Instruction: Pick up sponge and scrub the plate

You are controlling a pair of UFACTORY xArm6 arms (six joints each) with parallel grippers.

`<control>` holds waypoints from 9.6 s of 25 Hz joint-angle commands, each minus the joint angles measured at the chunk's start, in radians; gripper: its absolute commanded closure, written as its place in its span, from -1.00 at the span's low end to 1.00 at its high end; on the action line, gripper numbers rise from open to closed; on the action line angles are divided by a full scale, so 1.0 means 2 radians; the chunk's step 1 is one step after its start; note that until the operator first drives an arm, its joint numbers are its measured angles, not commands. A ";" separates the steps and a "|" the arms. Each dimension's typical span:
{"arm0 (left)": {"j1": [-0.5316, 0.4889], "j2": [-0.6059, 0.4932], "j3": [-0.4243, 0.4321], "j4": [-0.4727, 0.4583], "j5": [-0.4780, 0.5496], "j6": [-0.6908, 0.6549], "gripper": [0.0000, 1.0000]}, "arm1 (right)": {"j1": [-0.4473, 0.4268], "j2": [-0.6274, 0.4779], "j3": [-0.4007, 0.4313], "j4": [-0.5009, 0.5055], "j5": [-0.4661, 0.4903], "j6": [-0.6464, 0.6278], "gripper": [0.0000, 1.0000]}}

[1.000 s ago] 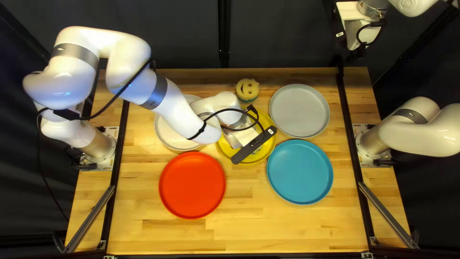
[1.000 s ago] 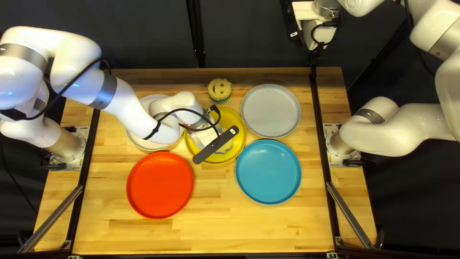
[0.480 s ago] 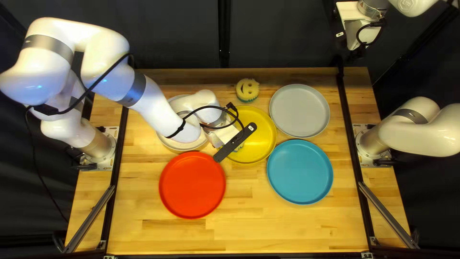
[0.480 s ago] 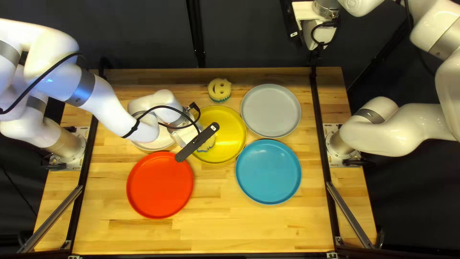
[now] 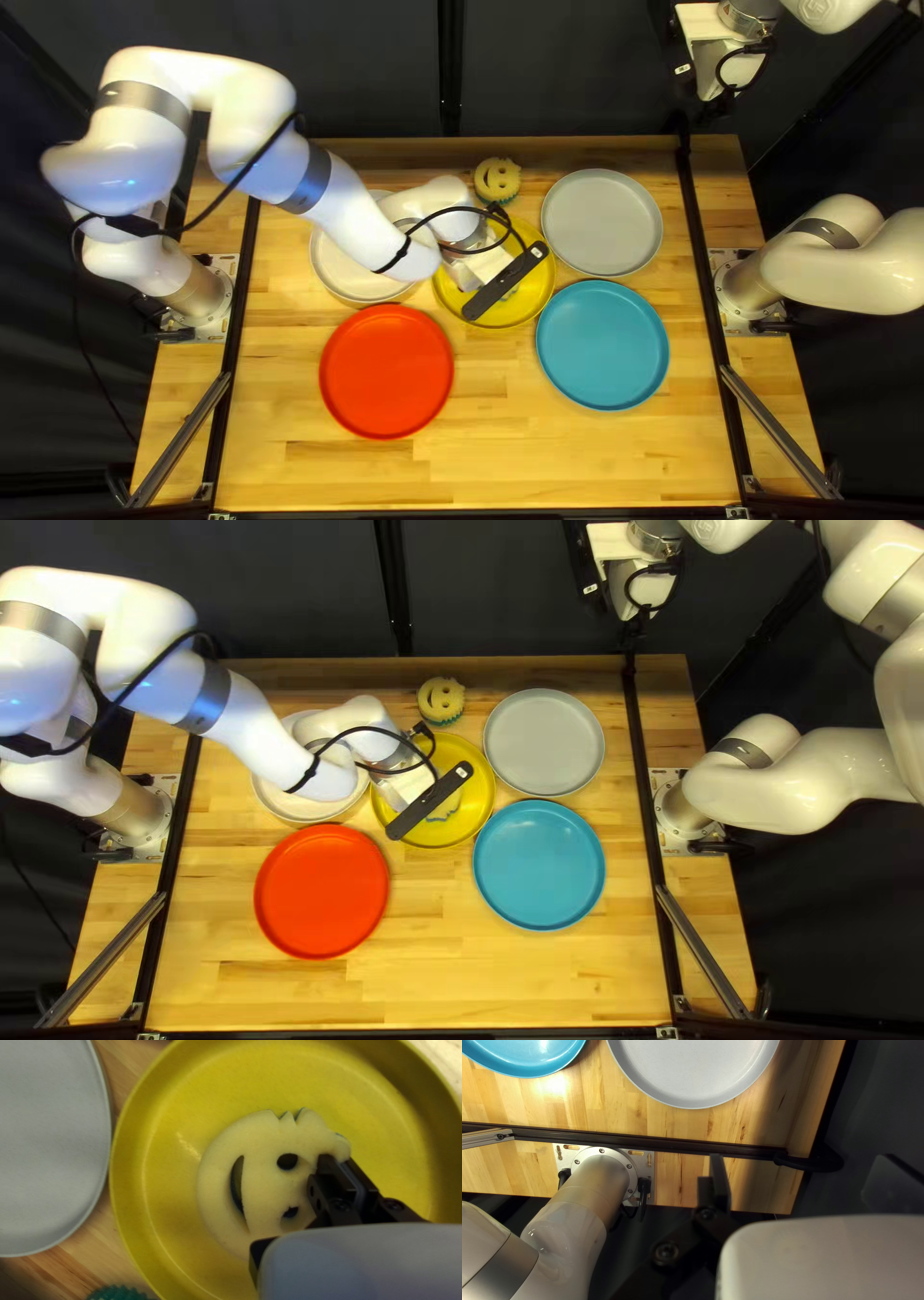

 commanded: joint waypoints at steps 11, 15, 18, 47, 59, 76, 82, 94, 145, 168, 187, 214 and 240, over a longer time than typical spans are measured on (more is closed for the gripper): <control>0.002 -0.123 0.167 -0.017 -0.034 -0.011 1.00 | 0.000 0.000 0.000 0.000 0.000 0.000 -1.00; 0.000 -0.123 0.176 -0.021 -0.037 -0.015 1.00 | 0.000 0.000 0.000 0.000 0.000 0.000 -1.00; 0.000 -0.120 0.175 -0.024 -0.037 -0.014 1.00 | 0.000 0.000 0.000 0.000 0.000 0.000 -1.00; 0.031 -0.104 0.143 -0.045 -0.022 0.036 1.00 | 0.000 0.000 0.000 0.000 0.000 0.000 -1.00; 0.059 -0.084 0.107 -0.035 -0.004 0.032 1.00 | 0.000 0.000 0.000 0.000 0.000 0.000 -1.00; 0.057 -0.001 -0.016 -0.017 0.031 0.045 1.00 | 0.000 0.000 0.000 0.000 0.000 0.000 -1.00; 0.057 -0.052 0.059 -0.027 0.014 0.049 1.00 | 0.000 0.000 0.000 0.000 0.000 0.000 -1.00; 0.059 -0.072 0.107 -0.041 0.000 0.047 1.00 | 0.000 0.000 0.000 0.000 0.000 0.000 -1.00; 0.012 0.013 -0.027 -0.003 0.017 0.015 1.00 | 0.000 0.000 0.000 0.000 0.000 0.000 -1.00; -0.037 -0.105 0.145 0.008 -0.021 -0.044 1.00 | 0.000 0.000 0.000 0.000 0.000 0.000 -1.00; -0.012 -0.013 0.013 -0.003 0.003 0.013 1.00 | 0.000 0.000 0.000 0.000 0.000 0.000 -1.00; -0.004 0.002 0.009 -0.012 0.000 0.013 1.00 | 0.000 0.000 0.000 0.000 0.000 0.000 -1.00; 0.005 -0.121 0.169 -0.027 -0.031 -0.006 1.00 | 0.000 0.000 0.000 0.000 0.000 0.000 -1.00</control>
